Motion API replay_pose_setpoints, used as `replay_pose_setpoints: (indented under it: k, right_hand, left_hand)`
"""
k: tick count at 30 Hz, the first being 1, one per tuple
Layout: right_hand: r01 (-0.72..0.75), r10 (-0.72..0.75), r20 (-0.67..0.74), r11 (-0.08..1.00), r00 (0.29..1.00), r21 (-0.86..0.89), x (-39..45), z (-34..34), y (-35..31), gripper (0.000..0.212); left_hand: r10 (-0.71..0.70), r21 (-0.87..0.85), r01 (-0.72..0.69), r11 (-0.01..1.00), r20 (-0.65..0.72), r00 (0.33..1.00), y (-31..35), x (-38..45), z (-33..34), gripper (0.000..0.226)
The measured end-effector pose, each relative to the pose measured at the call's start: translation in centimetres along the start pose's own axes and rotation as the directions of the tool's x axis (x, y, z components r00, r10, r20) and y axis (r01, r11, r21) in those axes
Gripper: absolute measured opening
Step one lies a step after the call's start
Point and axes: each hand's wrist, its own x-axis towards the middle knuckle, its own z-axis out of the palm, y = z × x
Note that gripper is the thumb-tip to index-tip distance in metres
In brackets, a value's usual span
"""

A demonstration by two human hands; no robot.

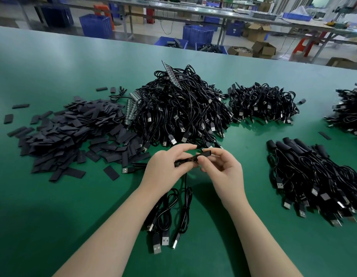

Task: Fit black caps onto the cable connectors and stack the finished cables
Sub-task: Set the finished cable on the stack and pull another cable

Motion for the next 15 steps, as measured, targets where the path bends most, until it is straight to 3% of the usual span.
replay_pose_setpoints:
  k: [5, 12, 15]
  right_hand:
    - [-0.033, 0.034, -0.020, 0.997, 0.999, 0.074, 0.00, 0.09, 0.07, 0.018]
    - [-0.092, 0.105, -0.075, 0.982, 0.992, 0.164, 0.33, -0.10, 0.28, 0.009]
    - [-0.107, 0.123, -0.078, 0.977, 0.989, 0.185, 0.30, -0.16, 0.23, 0.009]
  left_hand:
    - [0.095, 0.065, -0.086, 0.994, -0.145, 0.985, 0.43, -0.10, -0.28, 0.018]
    - [0.160, 0.053, -0.158, 0.986, -0.036, 0.987, 0.59, -0.06, -0.27, 0.023]
    - [0.095, 0.045, -0.091, 0.995, -0.083, 0.992, 0.47, -0.13, -0.01, 0.023]
